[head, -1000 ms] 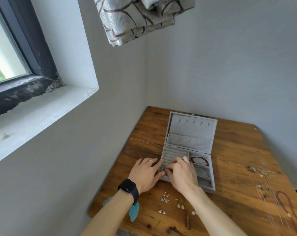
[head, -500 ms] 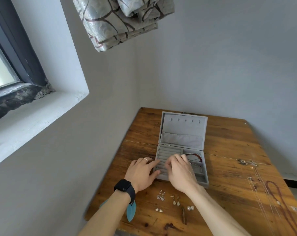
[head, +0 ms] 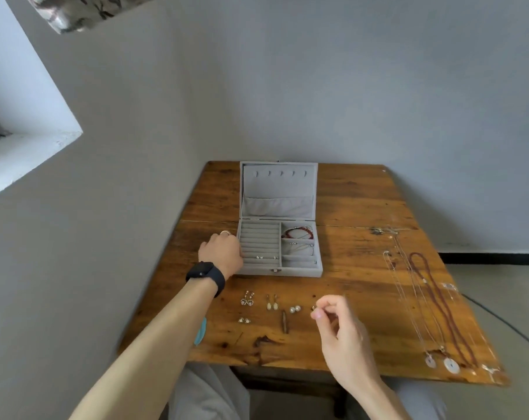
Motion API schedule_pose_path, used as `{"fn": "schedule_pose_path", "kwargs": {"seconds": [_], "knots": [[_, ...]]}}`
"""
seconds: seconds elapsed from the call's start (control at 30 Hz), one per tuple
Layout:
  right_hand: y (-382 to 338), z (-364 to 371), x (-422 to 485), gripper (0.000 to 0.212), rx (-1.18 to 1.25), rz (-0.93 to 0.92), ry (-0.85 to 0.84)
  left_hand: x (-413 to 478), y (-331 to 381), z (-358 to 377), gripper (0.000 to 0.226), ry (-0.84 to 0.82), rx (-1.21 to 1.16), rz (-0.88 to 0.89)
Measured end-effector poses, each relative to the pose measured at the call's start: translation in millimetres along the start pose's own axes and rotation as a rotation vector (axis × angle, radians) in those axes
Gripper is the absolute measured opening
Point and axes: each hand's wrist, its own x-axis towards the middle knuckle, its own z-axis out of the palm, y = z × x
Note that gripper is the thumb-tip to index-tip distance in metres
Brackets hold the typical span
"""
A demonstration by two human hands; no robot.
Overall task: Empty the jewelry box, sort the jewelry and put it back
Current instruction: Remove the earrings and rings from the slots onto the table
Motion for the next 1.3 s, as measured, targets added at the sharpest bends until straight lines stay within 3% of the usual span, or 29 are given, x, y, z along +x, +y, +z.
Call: {"fn": "schedule_pose_path", "kwargs": {"seconds": [0.13, 0.3, 0.4, 0.7, 1.3], "knots": [[10.2, 0.2, -15.0, 0.017, -0.015, -0.015, -0.016, -3.3, 2.3, -6.3, 0.024, -0.055, -0.067, -0.012], [15.8, 3.2, -18.4, 0.013, -0.071, -0.109, -0.026, -55.3, 8.7, -0.3, 0.004, 0.216, -0.509, 0.045], [15.9, 12.3, -14.7, 0.013, -0.095, -0.169, -0.034, -102.2, 14.8, 18.3, 0.003, 0.245, -0.619, 0.132], [6.9, 51.8, -9.3, 0.024, -0.211, -0.296, -0.040, -139.0, 19.2, 60.2, 0.011, 0.185, -0.343, 0.177], [-2.1, 60.9, -0.5, 0.021, -0.313, -0.327, -0.043, -131.4, 14.4, 54.9, 0.015, 0.132, -0.331, 0.183]]}}
